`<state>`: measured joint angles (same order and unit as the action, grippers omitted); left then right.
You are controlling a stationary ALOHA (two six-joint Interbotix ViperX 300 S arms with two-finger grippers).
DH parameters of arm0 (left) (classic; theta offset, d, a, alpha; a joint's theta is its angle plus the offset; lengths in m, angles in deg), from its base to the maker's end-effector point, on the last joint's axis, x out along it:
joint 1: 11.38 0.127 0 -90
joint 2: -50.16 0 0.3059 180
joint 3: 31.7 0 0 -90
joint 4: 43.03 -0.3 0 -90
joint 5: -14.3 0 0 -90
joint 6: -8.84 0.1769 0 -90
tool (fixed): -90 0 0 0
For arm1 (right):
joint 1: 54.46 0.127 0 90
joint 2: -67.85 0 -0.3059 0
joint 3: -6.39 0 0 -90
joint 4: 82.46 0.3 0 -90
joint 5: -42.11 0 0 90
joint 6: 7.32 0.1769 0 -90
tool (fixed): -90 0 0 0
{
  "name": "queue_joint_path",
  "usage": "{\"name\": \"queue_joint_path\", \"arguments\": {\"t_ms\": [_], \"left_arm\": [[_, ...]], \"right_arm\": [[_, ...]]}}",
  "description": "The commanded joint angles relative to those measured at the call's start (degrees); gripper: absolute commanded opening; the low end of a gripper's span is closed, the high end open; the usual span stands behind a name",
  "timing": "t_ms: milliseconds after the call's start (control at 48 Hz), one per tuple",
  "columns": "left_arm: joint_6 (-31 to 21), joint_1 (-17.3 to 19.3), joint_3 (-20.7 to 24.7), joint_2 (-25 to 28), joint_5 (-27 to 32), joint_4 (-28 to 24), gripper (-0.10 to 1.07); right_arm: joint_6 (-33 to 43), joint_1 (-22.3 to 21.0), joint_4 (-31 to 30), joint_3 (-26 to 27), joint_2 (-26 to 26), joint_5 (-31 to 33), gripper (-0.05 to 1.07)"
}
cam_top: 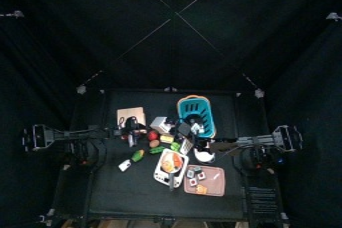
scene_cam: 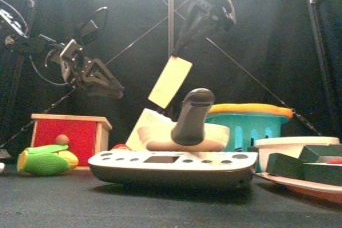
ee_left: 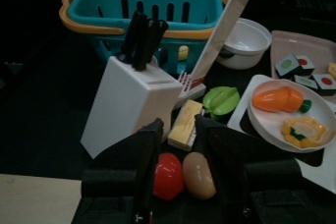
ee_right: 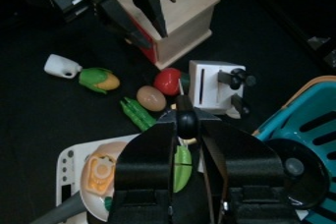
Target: Grab cleaver with both hands
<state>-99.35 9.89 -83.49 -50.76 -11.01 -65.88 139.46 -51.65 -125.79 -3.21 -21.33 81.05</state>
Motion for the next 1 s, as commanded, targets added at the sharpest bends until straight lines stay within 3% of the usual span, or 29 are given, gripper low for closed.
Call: {"name": "queue_joint_path", "arguments": {"t_ms": [0, 271, 438, 542, 667, 979], "left_arm": [[0.5, -0.1, 0.8, -1.1, -1.9, -1.7, 0.75], [4.1, -1.3, -1.1, -4.0, -13.4, -6.3, 0.75], [4.4, -6.7, -2.5, -2.9, -17.0, -5.6, 0.75], [4.3, -10.5, -1.8, -1.7, -17.1, -4.4, 0.75], [4.6, -13.7, -0.7, 0.6, -17.1, -0.3, 0.75], [7.7, -19.4, 3.2, 9.1, -17.7, 5.4, 0.76]], "right_arm": [[0.1, 0.5, -0.1, -1.4, 3.1, -1.6, 0.5], [0.2, 2.2, -0.3, -11.5, 11.3, -11.8, 0.5], [0.1, 1.8, -0.6, -19.0, 16.3, -25.4, 0.5], [0.0, 0.0, -0.5, -23.3, 17.1, -35.3, 0.5], [0.0, -2.5, -0.3, -25.8, 17.1, -42.9, 0.5], [-0.4, -5.5, -0.3, -27.1, 17.1, -46.1, 0.5]]}}
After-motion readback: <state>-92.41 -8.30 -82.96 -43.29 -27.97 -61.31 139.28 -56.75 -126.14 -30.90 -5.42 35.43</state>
